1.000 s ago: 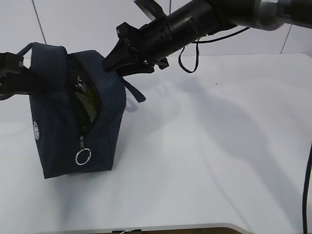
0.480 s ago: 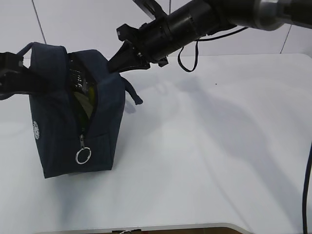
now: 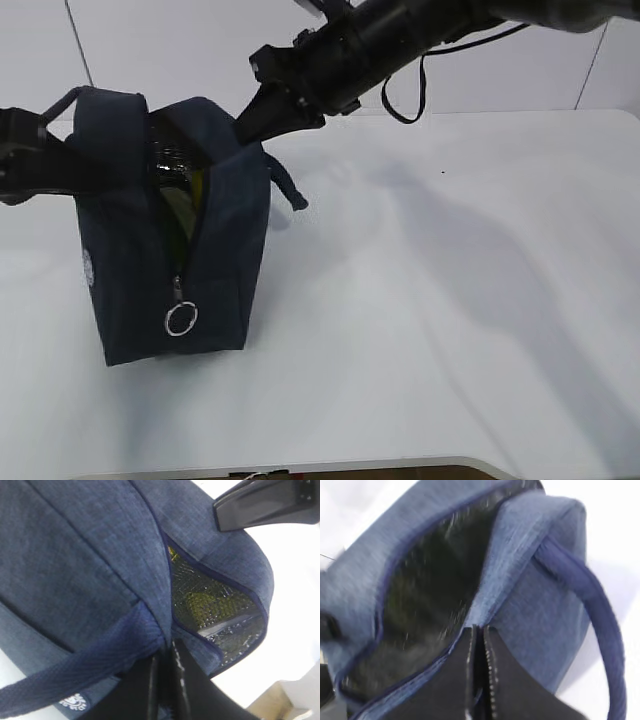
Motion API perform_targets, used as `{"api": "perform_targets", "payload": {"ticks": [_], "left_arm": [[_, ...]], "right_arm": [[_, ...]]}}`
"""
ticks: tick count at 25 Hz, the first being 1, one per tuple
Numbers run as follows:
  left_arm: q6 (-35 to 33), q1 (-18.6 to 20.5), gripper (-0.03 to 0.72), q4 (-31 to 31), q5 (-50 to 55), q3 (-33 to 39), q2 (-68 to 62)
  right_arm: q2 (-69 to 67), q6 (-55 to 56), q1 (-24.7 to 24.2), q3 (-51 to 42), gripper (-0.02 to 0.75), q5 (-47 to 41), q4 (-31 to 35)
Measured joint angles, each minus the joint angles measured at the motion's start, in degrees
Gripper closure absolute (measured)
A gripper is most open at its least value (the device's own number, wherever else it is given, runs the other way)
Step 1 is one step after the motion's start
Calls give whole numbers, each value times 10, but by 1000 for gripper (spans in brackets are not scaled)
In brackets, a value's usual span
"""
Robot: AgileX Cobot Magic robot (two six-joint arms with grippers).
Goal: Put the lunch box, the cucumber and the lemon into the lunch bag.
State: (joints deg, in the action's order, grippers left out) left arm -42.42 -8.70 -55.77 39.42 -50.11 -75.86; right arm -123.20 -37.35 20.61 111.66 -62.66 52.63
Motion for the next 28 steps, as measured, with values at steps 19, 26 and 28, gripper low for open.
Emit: {"api": "perform_targets", "payload": {"ticks": [19, 26, 28], "left_arm": [[-99, -121, 697, -124, -27, 0, -35], [-124, -121, 698, -157, -33, 0, -63], [-146, -122, 698, -178, -32, 0, -70]], "right_arm": [[123, 8, 0, -110, 729, 38, -93], [209, -15, 0, -252, 729, 133, -101], [232, -20, 0, -294, 729, 167, -101]]}}
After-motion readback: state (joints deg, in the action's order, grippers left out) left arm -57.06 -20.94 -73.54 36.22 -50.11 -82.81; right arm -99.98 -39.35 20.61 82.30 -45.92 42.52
